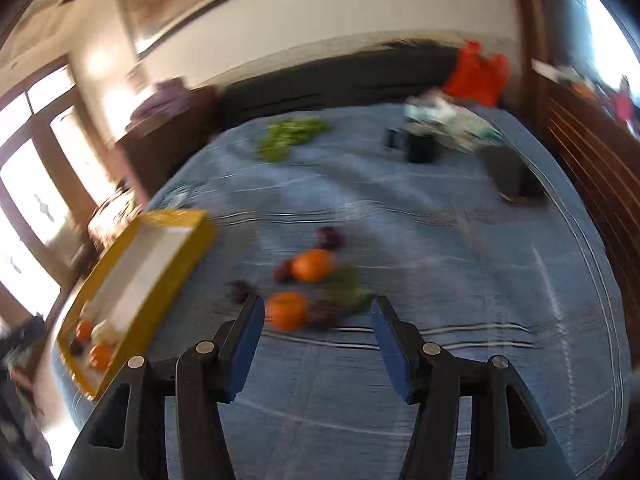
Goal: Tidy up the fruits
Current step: 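Grasp another orange with the right tool while the left grasps another dark plum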
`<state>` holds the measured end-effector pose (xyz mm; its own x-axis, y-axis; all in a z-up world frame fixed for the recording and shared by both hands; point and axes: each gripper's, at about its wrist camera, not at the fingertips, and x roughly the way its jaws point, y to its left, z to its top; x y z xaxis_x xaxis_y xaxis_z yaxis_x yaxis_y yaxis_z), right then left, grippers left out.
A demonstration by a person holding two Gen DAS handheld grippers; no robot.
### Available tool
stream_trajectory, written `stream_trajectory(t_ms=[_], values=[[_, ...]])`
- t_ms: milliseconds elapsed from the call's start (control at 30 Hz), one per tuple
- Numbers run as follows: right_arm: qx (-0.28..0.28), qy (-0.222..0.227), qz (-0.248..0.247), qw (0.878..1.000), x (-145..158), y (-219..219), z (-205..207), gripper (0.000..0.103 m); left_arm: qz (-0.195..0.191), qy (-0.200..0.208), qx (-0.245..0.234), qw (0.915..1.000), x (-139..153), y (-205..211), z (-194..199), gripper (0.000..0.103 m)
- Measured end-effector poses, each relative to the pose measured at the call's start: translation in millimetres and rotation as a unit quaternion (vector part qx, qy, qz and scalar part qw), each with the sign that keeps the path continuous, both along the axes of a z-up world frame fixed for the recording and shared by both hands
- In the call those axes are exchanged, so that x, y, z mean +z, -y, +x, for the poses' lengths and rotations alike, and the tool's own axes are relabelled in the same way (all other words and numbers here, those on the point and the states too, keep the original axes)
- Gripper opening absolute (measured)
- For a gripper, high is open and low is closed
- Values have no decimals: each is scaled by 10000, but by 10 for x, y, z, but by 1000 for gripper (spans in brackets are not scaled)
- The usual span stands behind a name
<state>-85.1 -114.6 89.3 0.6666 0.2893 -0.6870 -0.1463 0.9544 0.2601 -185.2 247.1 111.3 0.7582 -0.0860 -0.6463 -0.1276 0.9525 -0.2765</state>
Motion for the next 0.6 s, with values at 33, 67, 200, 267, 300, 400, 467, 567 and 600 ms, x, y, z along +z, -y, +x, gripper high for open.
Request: stream_trajectory(t_ms=[33,67,200,267,300,400,467,567,600], values=[[-33,-70,86,9999,-29,66,40,60,9,-32,-101,9999,-15,83,10,77],[-21,-129,169,9998,-69,86,81,60,22,-55,-195,9998,-22,155,27,77],[334,-219,234,9989,-234,-80,245,60,168,-114,-367,9991,-31,328,60,77],[584,-139,87,9982,-281,-255,299,60,258,-170,-387,9988,-41,393,89,77],[755,-80,-13,9971,-311,-371,328,60,278,-195,-388,9987,-51,396,102,77],[1092,-79,-392,9932,-439,-640,446,60,322,-304,-382,9983,-82,435,181,77],[1135,-184,-720,9908,-578,-750,549,60,321,-353,-445,9979,-89,483,254,77],[1221,-37,-864,9887,-614,-793,520,54,368,-404,-628,9965,-86,599,390,77],[1271,-9,-880,9880,-616,-793,504,44,357,-424,-695,9960,-92,645,447,77]])
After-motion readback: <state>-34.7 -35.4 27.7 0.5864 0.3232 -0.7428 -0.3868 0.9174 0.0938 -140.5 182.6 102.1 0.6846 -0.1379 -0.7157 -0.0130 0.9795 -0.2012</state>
